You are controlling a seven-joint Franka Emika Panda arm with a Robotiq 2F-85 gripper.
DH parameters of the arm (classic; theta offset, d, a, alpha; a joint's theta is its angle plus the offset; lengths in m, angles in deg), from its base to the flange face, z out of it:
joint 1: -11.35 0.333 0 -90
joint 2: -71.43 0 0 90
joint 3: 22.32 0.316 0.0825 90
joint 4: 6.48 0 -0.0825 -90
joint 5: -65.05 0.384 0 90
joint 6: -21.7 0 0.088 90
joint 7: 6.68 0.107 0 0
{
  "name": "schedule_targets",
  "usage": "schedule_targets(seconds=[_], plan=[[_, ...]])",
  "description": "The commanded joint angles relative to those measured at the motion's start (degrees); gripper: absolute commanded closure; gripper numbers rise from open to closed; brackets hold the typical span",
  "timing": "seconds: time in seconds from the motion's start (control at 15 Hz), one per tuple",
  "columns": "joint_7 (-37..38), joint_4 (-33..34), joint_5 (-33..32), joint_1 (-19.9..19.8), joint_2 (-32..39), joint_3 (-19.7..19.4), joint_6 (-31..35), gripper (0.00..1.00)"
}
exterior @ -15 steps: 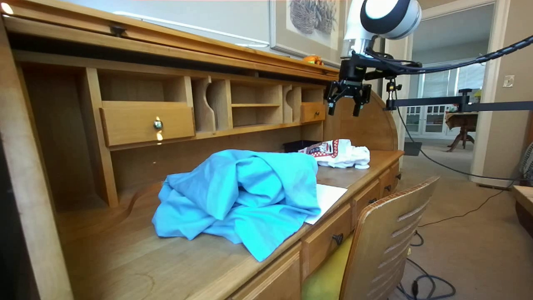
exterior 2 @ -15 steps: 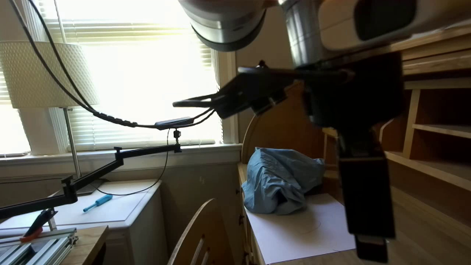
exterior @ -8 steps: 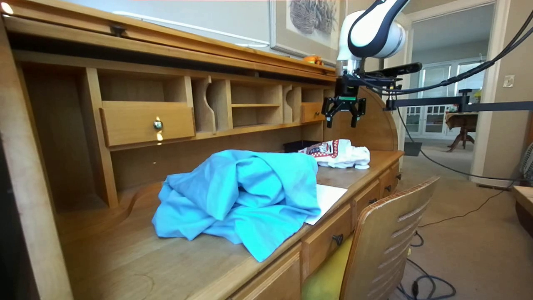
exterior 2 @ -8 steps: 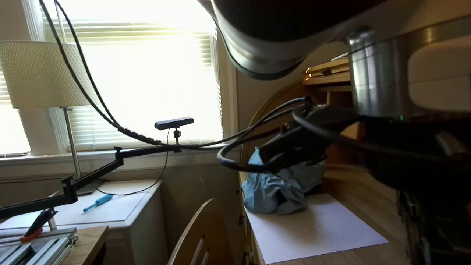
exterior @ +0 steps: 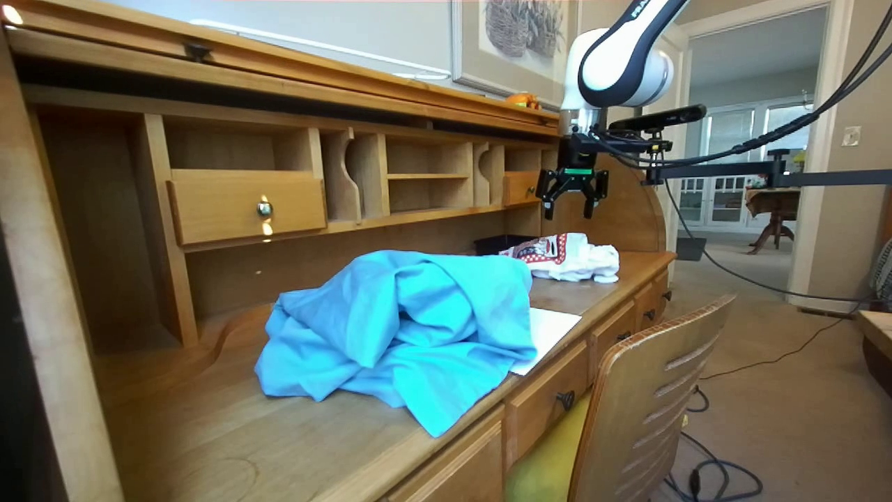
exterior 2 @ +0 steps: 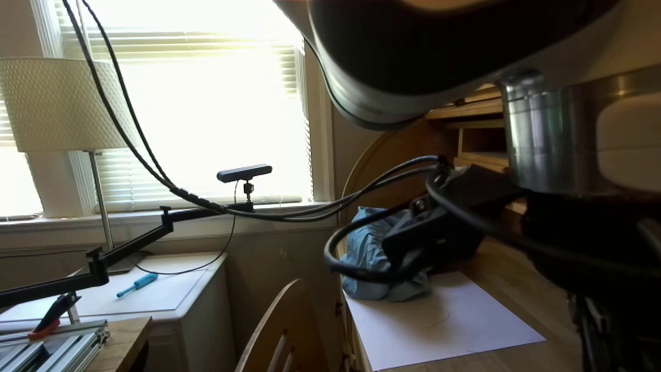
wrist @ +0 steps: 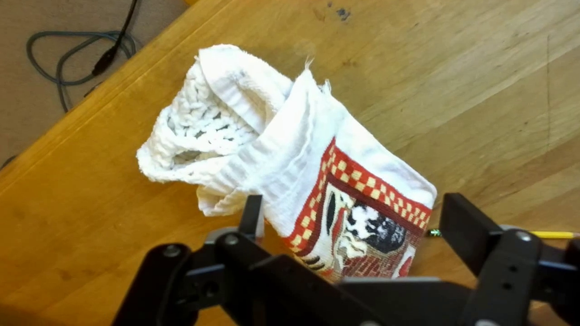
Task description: Use the white towel to wipe the desk
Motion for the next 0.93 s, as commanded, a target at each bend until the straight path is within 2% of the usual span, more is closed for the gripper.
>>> schedule_targets(seconds=[0.0, 0.87], plan=[[-3.5, 1.7, 0.9, 0.0, 4.4, -0.7, 2.7, 0.00], [-7.7, 8.5, 0.3, 0.0, 13.6, -3.2, 4.8, 0.00]])
